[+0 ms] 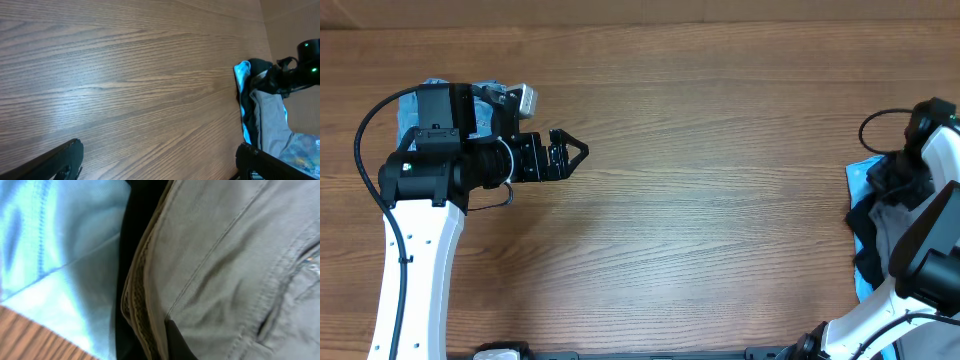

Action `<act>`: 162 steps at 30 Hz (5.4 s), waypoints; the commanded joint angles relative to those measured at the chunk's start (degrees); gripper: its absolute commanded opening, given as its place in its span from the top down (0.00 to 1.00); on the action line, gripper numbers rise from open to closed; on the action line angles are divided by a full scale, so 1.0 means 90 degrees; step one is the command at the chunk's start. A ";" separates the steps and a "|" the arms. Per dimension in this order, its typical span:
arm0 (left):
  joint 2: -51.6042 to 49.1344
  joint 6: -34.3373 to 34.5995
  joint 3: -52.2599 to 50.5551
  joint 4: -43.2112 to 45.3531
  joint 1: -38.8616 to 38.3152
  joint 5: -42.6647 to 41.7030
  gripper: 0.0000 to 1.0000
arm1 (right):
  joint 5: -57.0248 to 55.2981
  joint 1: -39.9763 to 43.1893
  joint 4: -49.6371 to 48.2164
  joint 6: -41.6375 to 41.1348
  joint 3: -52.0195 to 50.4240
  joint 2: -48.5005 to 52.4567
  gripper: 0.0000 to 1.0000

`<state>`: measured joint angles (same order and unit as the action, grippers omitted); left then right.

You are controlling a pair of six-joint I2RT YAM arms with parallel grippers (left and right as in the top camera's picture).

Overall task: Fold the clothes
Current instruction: 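Reach the right gripper into the clothes pile and grasp the grey shorts, then pull the grey shorts left onto the table center with the right gripper, then grasp the shorts' left edge with the left gripper and spread them flat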

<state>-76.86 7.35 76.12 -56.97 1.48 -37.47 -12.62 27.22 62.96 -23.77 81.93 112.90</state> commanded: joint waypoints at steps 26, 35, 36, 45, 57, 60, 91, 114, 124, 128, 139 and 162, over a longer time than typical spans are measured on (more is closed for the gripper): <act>-0.0029 -0.0112 0.1183 -0.0053 0.0408 -0.0100 0.00 | 0.1559 -0.5367 0.1571 -0.0291 0.4189 -0.0454 0.96; -0.0027 -0.0352 0.2404 -0.0556 0.1083 -0.0100 0.00 | 0.0481 -0.7193 0.1571 -0.0801 0.4155 -0.0007 0.53; -0.0034 -0.0350 0.2402 -0.0600 0.1066 -0.0102 0.00 | 0.0321 -0.7111 0.1661 -0.0891 0.4158 -0.0061 0.52; -0.0639 -0.0952 0.2390 -0.0981 -0.0289 0.0576 0.54 | 0.0376 -0.5523 0.2188 -0.0884 0.4299 -0.1205 0.52; -0.4029 -0.1243 0.2387 -0.0413 -0.2244 0.1702 0.96 | 0.0940 -0.4600 0.2516 -0.0818 0.4410 -0.3249 0.46; -0.5020 -0.1258 0.2387 -0.0146 -0.2375 0.1693 0.96 | 0.0937 -0.4600 0.2798 -0.0821 0.4410 -0.3480 0.45; -0.3927 0.0126 0.2387 -0.1219 0.0330 0.3830 0.96 | 0.0032 -0.4590 0.2407 -0.0867 0.2358 -0.1469 0.36; -0.3276 -0.0988 0.2387 -0.1753 -0.0357 0.2914 0.87 | 0.1195 -0.3143 -0.2620 -0.0359 -0.2317 -0.0396 0.96; -0.3293 -0.0988 0.2261 -0.1785 -0.0510 0.2909 0.56 | 0.4141 -0.1331 -0.1241 0.0950 -0.0993 -0.0556 0.72; -0.3293 -0.0988 0.1855 -0.1613 -0.0554 0.2868 0.53 | 0.4942 -0.1372 -0.0695 0.1608 -0.1042 -0.0554 0.55; -0.3293 -0.0991 0.1027 -0.1175 -0.0554 0.2873 0.52 | 0.4694 -0.2079 -0.1931 0.1047 -0.1911 -0.0515 0.53; -0.3288 -0.0967 -0.0537 -0.0034 -0.0435 0.3036 0.80 | 0.4456 -0.0707 -0.1445 0.0680 -0.0634 -0.0699 0.45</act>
<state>-106.74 -1.06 70.11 -55.35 -3.03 -11.33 28.53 19.14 48.73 -17.82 74.48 108.27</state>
